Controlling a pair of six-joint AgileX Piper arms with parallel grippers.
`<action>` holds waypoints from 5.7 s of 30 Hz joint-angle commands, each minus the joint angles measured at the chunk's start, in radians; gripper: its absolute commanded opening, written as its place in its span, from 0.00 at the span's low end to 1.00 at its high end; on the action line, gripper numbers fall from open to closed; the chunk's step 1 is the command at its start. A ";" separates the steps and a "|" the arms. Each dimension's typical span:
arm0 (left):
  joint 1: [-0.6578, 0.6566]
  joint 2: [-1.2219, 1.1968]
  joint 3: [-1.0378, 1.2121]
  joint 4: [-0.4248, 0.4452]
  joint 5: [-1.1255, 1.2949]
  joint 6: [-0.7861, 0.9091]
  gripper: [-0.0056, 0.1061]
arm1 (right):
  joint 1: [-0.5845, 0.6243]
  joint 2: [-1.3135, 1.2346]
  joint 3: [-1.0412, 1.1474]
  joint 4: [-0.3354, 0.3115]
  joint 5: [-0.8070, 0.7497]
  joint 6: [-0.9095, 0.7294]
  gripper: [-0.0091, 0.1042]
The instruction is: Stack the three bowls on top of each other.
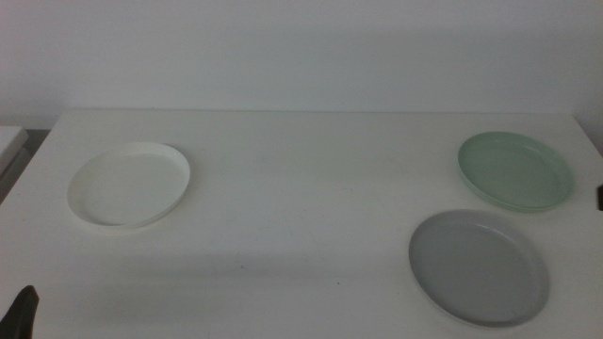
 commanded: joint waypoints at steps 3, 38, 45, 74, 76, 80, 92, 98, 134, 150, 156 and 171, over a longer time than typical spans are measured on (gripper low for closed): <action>-0.008 -0.004 0.001 -0.004 -0.015 -0.001 0.89 | -0.008 0.061 -0.020 0.054 0.007 0.007 0.89; -0.008 -0.004 0.001 -0.004 -0.015 -0.001 0.89 | -0.010 0.787 -0.060 -0.079 -0.234 0.097 0.69; -0.008 -0.004 0.001 -0.004 -0.015 -0.001 0.89 | -0.010 0.866 -0.060 -0.076 -0.265 0.097 0.63; -0.008 -0.004 0.001 -0.004 -0.015 -0.001 0.89 | -0.010 0.891 -0.060 -0.078 -0.260 0.095 0.24; -0.008 -0.004 0.001 -0.004 -0.015 -0.001 0.89 | -0.010 0.891 -0.060 -0.078 -0.260 0.095 0.22; -0.008 -0.004 0.001 -0.004 -0.015 -0.001 0.89 | -0.010 0.891 -0.060 -0.078 -0.260 0.095 0.13; -0.008 -0.004 0.001 -0.004 -0.015 -0.001 0.89 | -0.008 0.838 -0.063 -0.075 -0.218 0.088 0.06; -0.008 -0.004 0.001 -0.004 -0.015 -0.001 0.89 | -0.008 0.745 -0.139 0.054 -0.076 -0.011 0.06; -0.008 -0.004 0.001 -0.004 -0.015 -0.001 0.89 | 0.350 1.263 -0.867 0.232 0.066 0.042 0.06; -0.008 -0.004 0.001 -0.004 -0.015 -0.001 0.89 | 0.352 1.318 -0.865 0.232 0.114 0.042 0.12; -0.008 -0.004 0.001 -0.004 -0.015 -0.001 0.89 | 0.352 1.308 -0.865 0.232 0.116 0.019 0.64; -0.008 -0.004 0.001 -0.004 -0.015 -0.001 0.89 | -0.027 0.987 -0.957 0.036 0.161 -0.024 0.90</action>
